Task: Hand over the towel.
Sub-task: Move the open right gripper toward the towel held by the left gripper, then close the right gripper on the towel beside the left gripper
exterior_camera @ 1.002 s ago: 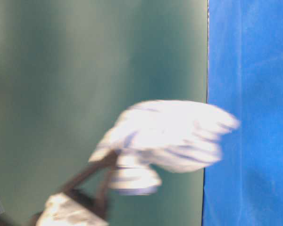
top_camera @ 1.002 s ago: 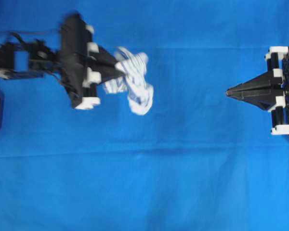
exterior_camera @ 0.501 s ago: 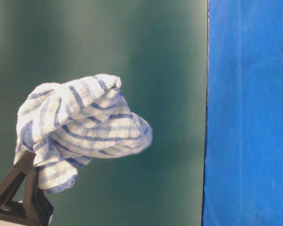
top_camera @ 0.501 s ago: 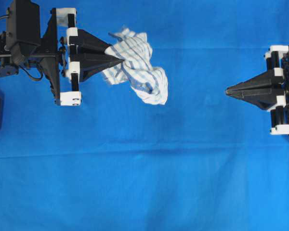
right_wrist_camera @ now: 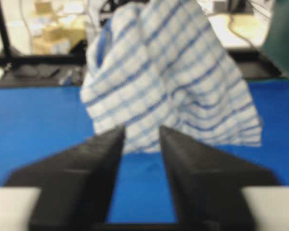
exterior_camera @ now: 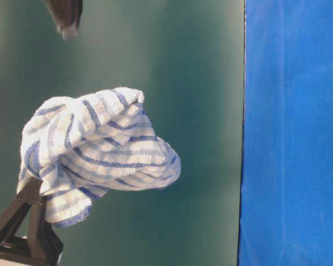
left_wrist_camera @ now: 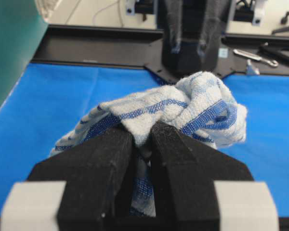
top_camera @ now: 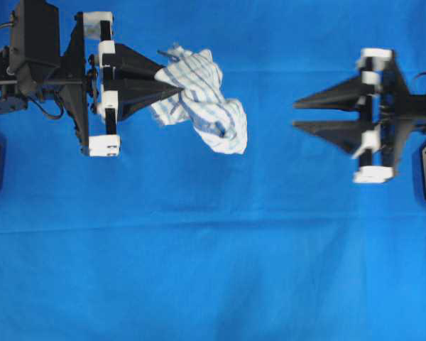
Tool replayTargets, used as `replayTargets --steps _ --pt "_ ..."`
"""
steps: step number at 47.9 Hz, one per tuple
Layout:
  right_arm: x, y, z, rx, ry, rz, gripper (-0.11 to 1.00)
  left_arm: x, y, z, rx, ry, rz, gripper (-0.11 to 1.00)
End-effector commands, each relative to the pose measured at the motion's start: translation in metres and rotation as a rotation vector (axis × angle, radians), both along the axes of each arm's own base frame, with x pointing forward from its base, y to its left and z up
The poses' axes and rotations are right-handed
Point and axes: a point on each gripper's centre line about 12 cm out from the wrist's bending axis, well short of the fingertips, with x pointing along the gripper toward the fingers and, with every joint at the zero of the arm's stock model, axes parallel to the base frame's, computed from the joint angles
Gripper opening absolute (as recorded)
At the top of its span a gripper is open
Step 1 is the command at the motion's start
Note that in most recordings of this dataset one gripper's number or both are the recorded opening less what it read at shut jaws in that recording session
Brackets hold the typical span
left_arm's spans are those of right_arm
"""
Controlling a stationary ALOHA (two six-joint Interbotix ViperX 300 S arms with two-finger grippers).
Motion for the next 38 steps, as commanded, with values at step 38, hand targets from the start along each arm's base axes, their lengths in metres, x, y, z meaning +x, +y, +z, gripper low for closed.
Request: replayTargets --steps 38 --pt "0.142 -0.005 0.009 0.006 0.064 0.007 0.72 0.004 -0.002 0.003 0.002 -0.009 -0.006 0.04"
